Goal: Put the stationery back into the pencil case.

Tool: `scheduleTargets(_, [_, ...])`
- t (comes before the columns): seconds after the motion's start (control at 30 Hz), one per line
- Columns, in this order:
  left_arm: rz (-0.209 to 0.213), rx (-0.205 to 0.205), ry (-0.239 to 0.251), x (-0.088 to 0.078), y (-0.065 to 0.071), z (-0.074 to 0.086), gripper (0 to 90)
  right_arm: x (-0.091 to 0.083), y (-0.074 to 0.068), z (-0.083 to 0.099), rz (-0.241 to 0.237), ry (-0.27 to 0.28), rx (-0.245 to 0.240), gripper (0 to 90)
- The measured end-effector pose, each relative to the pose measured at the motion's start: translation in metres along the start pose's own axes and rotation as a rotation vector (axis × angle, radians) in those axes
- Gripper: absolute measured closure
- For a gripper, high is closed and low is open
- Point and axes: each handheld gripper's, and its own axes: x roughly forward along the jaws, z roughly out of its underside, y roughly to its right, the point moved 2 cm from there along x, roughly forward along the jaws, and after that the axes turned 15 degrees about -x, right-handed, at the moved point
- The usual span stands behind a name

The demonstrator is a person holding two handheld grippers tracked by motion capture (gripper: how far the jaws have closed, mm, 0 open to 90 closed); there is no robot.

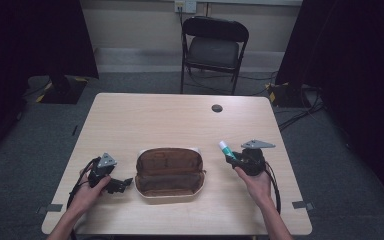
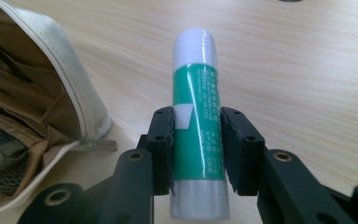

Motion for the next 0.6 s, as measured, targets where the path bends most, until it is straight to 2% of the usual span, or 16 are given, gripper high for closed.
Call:
scheduleTargets(0.13, [0.000, 0.000, 0.000, 0.000, 0.000, 0.000, 0.0, -0.006, 0.000, -0.005, -0.007, 0.028, 0.000, 66.1])
scheduleTargets(0.43, [0.000, -0.002, -0.001, 0.000, 0.000, 0.000, 0.0, -0.018, -0.009, -0.017, -0.021, 0.060, -0.054, 66.1])
scheduleTargets(0.6, [-0.001, -0.001, -0.001, 0.000, 0.000, 0.000, 0.0, -0.024, -0.013, -0.025, -0.031, 0.083, -0.066, 66.1])
